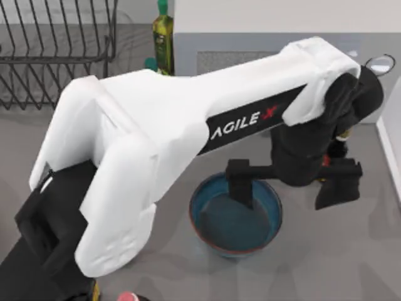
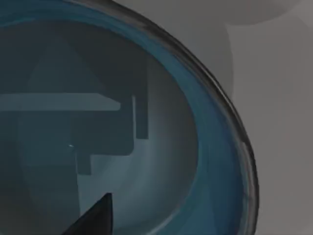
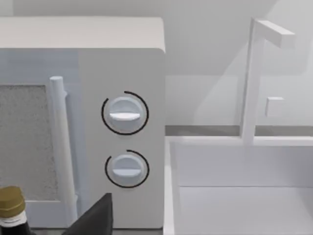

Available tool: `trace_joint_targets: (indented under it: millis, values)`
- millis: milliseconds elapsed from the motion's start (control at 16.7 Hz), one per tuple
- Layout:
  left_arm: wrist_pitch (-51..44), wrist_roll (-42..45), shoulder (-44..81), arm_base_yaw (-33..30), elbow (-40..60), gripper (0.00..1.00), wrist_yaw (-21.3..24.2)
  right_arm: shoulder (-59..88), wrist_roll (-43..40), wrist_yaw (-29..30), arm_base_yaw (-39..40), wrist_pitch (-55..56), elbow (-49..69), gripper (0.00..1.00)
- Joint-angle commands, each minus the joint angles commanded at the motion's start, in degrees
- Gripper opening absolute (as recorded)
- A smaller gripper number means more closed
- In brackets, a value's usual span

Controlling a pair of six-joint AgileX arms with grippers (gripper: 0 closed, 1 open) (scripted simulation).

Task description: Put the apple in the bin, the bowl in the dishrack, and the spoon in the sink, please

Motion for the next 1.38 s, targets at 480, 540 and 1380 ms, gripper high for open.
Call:
trace_joint_targets:
  millis: [480, 540, 1380]
  values:
    - [8.09, -0.12, -0.22, -0.12, -8.17, 1.00, 0.00, 0.00, 0.00, 0.00, 0.00, 0.00, 0.00, 1.00]
    - [8.09, -0.12, -0.22, -0.12, -8.17, 0.92, 0.00, 0.00, 0.00, 0.00, 0.00, 0.00, 0.00, 1.00]
    - [8.09, -0.12, -0.22, -0.12, -8.17, 0.00, 0.00, 0.00, 0.00, 0.00, 0.00, 0.00, 0.00, 1.00]
